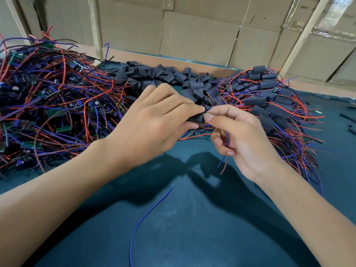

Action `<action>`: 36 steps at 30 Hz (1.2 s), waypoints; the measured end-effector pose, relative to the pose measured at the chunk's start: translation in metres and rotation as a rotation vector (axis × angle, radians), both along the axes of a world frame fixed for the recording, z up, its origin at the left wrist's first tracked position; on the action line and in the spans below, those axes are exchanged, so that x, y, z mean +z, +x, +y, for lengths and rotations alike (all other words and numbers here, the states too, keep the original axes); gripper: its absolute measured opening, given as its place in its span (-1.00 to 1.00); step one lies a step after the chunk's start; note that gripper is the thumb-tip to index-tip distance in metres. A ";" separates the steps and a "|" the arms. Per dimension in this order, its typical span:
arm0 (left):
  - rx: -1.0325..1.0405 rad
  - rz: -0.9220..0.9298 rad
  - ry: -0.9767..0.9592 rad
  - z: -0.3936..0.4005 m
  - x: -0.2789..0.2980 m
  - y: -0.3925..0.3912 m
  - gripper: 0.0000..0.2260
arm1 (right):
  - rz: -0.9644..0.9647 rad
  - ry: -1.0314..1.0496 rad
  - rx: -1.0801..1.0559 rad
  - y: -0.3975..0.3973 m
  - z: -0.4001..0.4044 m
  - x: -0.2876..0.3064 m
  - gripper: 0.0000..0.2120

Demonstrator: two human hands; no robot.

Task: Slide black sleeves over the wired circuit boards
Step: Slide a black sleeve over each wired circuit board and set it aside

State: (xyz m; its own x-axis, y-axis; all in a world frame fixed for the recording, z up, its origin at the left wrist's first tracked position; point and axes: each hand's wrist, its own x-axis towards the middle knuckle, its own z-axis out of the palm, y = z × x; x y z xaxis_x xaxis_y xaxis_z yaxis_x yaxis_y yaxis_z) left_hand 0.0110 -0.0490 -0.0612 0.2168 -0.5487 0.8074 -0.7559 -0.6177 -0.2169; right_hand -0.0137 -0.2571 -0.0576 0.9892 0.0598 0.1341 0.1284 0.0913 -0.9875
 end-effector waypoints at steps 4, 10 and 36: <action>-0.020 0.013 -0.022 0.000 0.001 0.001 -0.78 | -0.085 -0.113 0.017 -0.001 -0.004 0.005 -0.73; -0.061 0.056 -0.023 0.000 0.002 0.002 -0.77 | -0.229 -0.245 -0.003 -0.007 -0.002 0.008 -0.84; 0.590 0.457 0.000 0.039 0.005 0.023 -0.60 | -0.394 -1.140 -0.915 0.029 -0.093 0.009 -0.69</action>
